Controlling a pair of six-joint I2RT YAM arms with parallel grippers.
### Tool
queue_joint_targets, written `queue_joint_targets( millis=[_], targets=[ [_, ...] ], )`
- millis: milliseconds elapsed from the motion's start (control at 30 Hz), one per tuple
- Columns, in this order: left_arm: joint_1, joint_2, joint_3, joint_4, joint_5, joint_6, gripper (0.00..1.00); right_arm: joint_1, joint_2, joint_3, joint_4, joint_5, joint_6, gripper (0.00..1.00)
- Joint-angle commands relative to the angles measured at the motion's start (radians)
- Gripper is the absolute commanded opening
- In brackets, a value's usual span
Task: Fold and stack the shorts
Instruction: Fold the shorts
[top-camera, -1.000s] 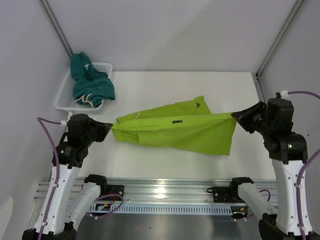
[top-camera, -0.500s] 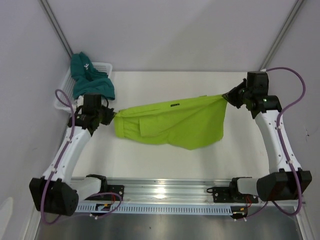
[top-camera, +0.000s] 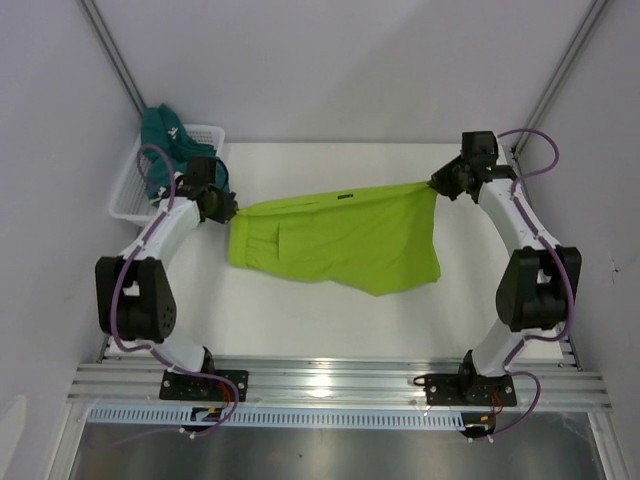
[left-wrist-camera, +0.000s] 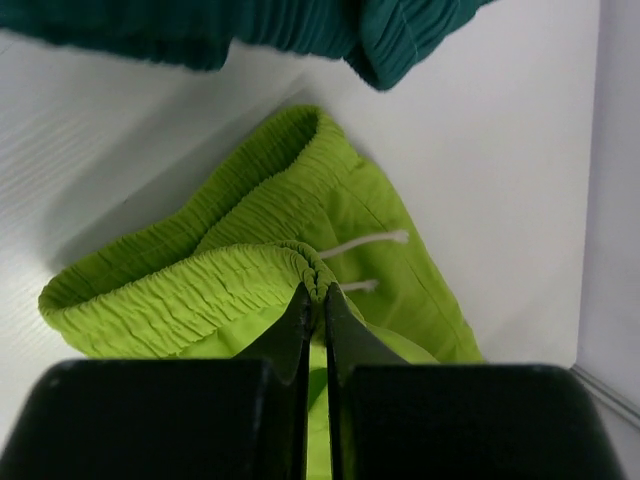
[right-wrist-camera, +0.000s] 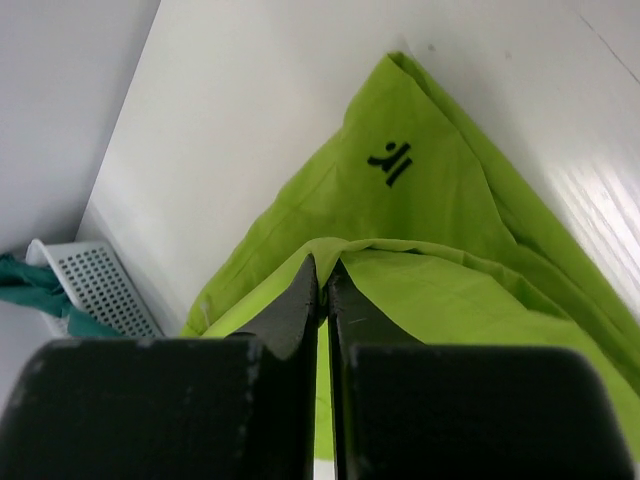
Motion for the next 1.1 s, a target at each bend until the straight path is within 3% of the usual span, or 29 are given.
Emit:
queue_joint_targets(
  millis=[0, 167, 233, 267, 300, 367, 400, 433, 467, 500, 733, 1067],
  targets=[
    [0.036, 0.076, 0.091, 0.007, -0.061, 0.013, 0.00, -0.019, 0.087, 0.097, 0.126, 0.058, -0.018, 0.00],
    [0.044, 0.222, 0.206, -0.001, -0.050, 0.016, 0.00, -0.016, 0.216, 0.166, 0.175, 0.052, -0.014, 0.00],
    [0.052, 0.286, 0.264, -0.009, -0.030, 0.032, 0.33, -0.016, 0.251, 0.175, 0.205, 0.022, -0.014, 0.03],
    [0.053, 0.304, 0.273, 0.016, 0.012, 0.049, 0.43, -0.014, 0.268, 0.178, 0.210, 0.011, -0.012, 0.05],
    [0.053, 0.318, 0.289, 0.027, 0.031, 0.065, 0.58, -0.014, 0.296, 0.184, 0.215, 0.006, -0.014, 0.18],
    [0.053, 0.344, 0.304, 0.033, 0.048, 0.074, 0.72, -0.011, 0.316, 0.186, 0.245, -0.012, -0.028, 0.39],
    [0.053, 0.344, 0.304, 0.043, 0.048, 0.075, 0.91, -0.008, 0.322, 0.187, 0.250, -0.011, -0.031, 0.63],
    [0.053, 0.343, 0.304, 0.042, 0.043, 0.077, 0.99, -0.005, 0.330, 0.189, 0.261, -0.005, -0.038, 0.76],
    [0.053, 0.337, 0.304, 0.037, 0.036, 0.079, 0.99, -0.004, 0.333, 0.195, 0.256, 0.004, -0.044, 0.92],
    [0.053, 0.332, 0.309, 0.024, 0.020, 0.088, 0.99, 0.001, 0.336, 0.206, 0.247, 0.011, -0.064, 0.99],
    [0.053, 0.240, 0.265, 0.065, 0.045, 0.262, 0.99, 0.015, 0.244, 0.180, 0.229, 0.011, -0.190, 0.99],
    [0.040, 0.084, -0.039, 0.276, 0.269, 0.526, 0.99, 0.146, 0.061, -0.098, 0.396, -0.106, -0.320, 0.88]
  ],
)
